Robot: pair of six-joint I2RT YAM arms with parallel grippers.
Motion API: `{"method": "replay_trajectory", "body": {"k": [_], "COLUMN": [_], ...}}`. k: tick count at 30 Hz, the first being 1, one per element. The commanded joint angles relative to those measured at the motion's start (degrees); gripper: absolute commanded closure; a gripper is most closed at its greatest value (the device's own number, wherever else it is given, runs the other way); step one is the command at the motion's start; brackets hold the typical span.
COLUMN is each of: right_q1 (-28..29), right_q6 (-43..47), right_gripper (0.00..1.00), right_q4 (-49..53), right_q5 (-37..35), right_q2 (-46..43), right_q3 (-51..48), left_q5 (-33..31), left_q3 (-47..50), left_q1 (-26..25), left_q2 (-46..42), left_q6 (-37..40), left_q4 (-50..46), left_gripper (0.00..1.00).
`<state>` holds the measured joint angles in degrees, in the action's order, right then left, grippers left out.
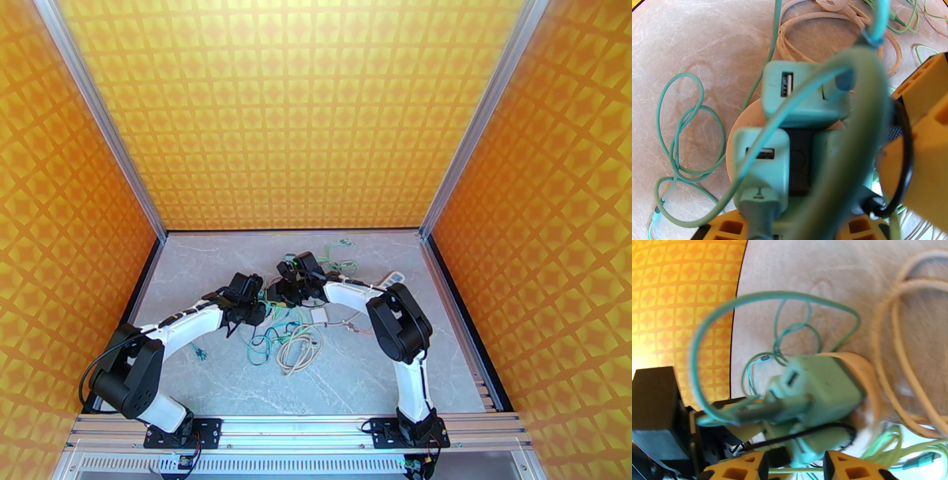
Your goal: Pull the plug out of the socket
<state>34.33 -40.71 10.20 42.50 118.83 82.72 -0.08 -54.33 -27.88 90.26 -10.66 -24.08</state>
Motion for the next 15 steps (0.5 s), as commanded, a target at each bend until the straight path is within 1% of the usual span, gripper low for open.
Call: {"method": "replay_trajectory", "body": {"k": [1, 8, 15], "right_q1": [0.22, 0.29, 0.35], "right_q6": [0.90, 0.31, 3.07], "right_gripper": [0.59, 0.61, 0.61], "right_q4": [2.76, 2.28, 6.95], "right_q5": [-0.17, -0.92, -2.11], "right_q2": [2.37, 3.59, 4.35], "right_q3": [1.91, 0.35, 0.97], "left_q5": [3.18, 3.28, 3.53], "left_q3": [0.21, 0.27, -0.08], "left_q1": [0.20, 0.19, 0.07], "left_q2": [1.24, 1.44, 1.85], "left_q6": [-0.95, -0.96, -0.87], "left_q4": [0.87, 0.95, 1.14], "left_gripper": [0.70, 0.70, 0.70]}}
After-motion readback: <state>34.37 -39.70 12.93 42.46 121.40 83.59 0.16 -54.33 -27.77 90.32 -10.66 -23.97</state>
